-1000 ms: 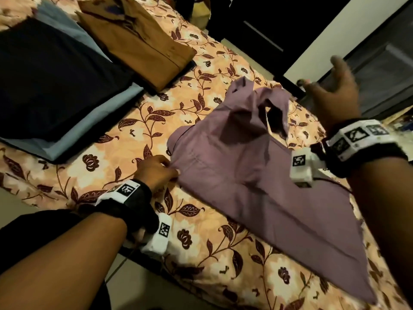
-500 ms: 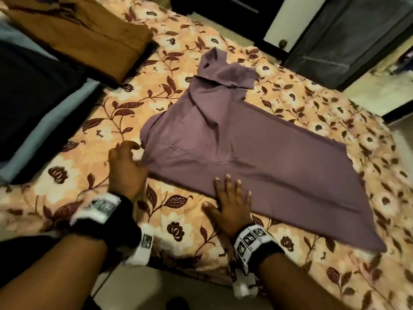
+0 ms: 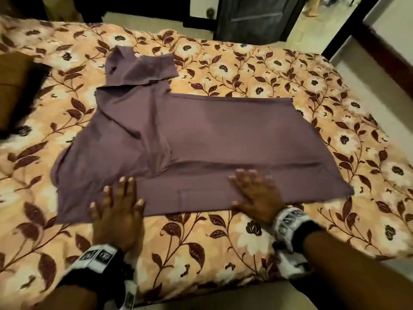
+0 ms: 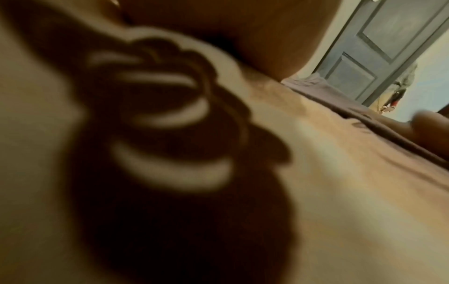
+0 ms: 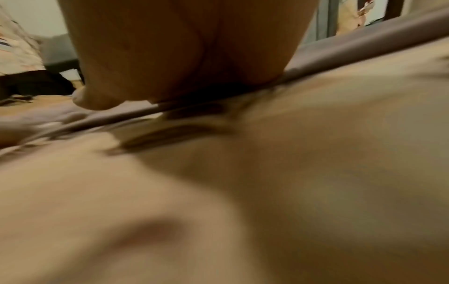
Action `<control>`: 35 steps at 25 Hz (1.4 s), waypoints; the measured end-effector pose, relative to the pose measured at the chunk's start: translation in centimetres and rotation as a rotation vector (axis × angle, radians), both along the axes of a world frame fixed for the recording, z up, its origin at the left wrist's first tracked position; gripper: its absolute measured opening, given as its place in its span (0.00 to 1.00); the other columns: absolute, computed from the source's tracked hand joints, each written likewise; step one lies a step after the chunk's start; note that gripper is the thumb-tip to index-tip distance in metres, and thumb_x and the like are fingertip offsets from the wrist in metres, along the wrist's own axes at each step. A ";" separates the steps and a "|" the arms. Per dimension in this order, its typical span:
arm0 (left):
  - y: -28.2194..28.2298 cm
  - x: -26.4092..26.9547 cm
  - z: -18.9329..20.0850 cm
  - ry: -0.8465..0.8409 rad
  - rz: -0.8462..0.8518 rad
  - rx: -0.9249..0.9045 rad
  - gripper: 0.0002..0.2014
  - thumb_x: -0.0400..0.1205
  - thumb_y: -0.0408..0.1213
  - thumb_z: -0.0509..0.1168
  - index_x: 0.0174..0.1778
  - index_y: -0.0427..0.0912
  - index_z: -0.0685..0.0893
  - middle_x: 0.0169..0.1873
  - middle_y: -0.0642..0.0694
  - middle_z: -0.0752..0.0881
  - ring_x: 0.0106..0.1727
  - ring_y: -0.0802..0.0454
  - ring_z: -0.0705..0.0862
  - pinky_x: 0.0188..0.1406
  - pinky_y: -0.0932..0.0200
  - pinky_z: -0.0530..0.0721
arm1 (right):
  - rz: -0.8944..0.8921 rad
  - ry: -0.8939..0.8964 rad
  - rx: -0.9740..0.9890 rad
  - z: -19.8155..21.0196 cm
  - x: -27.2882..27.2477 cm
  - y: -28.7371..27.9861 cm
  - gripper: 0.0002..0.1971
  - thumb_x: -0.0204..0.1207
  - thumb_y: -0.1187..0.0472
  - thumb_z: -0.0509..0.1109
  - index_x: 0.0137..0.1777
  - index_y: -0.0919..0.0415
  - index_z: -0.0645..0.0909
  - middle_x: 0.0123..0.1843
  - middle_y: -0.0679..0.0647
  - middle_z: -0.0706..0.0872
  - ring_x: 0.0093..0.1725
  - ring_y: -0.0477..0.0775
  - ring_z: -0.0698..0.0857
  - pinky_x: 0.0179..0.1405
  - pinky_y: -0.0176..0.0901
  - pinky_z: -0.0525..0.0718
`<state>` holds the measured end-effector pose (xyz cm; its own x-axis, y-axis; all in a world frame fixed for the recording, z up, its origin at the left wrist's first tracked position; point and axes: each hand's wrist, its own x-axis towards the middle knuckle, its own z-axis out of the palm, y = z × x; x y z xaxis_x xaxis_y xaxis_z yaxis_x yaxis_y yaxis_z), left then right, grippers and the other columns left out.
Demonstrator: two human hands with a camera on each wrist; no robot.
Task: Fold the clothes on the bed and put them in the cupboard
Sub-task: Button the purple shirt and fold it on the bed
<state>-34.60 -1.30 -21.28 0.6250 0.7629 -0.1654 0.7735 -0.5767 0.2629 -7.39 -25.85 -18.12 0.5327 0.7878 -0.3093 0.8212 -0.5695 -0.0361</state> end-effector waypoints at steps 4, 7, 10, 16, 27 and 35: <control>-0.4 0.3 -1.4 0.069 -0.017 0.059 0.32 0.84 0.59 0.36 0.86 0.57 0.49 0.86 0.53 0.52 0.84 0.37 0.53 0.77 0.28 0.52 | -0.509 0.023 -0.123 0.8 12.0 -12.6 0.46 0.61 0.21 0.31 0.81 0.36 0.35 0.85 0.44 0.38 0.85 0.55 0.43 0.81 0.64 0.45; -2.0 1.5 0.5 0.046 0.052 0.138 0.32 0.83 0.52 0.44 0.86 0.50 0.55 0.85 0.42 0.55 0.83 0.30 0.54 0.72 0.18 0.54 | -0.495 0.043 -0.220 1.8 13.0 -13.4 0.43 0.67 0.24 0.37 0.81 0.38 0.30 0.85 0.47 0.34 0.84 0.58 0.38 0.80 0.71 0.44; -6.9 9.0 4.6 -0.059 -0.229 0.011 0.31 0.76 0.46 0.52 0.76 0.41 0.72 0.77 0.34 0.71 0.77 0.27 0.68 0.73 0.23 0.58 | -0.328 0.070 -0.069 2.6 8.5 -7.5 0.42 0.72 0.28 0.42 0.84 0.45 0.41 0.86 0.52 0.41 0.84 0.62 0.44 0.78 0.69 0.46; -11.8 19.7 3.0 0.103 -0.468 -0.147 0.36 0.77 0.59 0.29 0.85 0.59 0.45 0.85 0.58 0.42 0.86 0.49 0.41 0.77 0.43 0.29 | -0.191 0.071 0.099 -1.4 1.2 -0.1 0.38 0.74 0.32 0.42 0.84 0.43 0.43 0.83 0.42 0.38 0.85 0.58 0.49 0.76 0.70 0.38; -5.3 7.7 6.4 0.203 -0.302 -0.061 0.34 0.83 0.63 0.35 0.84 0.59 0.34 0.84 0.48 0.33 0.85 0.36 0.36 0.77 0.27 0.37 | -0.174 0.025 -0.225 5.0 4.4 -3.8 0.50 0.64 0.19 0.41 0.84 0.45 0.47 0.86 0.52 0.48 0.84 0.62 0.50 0.77 0.75 0.52; 1.9 -2.2 3.1 0.228 -0.102 -0.092 0.34 0.76 0.72 0.26 0.78 0.70 0.26 0.80 0.57 0.26 0.85 0.43 0.35 0.77 0.28 0.36 | -0.233 0.089 -0.090 0.8 -2.8 -0.9 0.38 0.74 0.25 0.43 0.80 0.32 0.34 0.83 0.39 0.33 0.84 0.54 0.39 0.78 0.69 0.43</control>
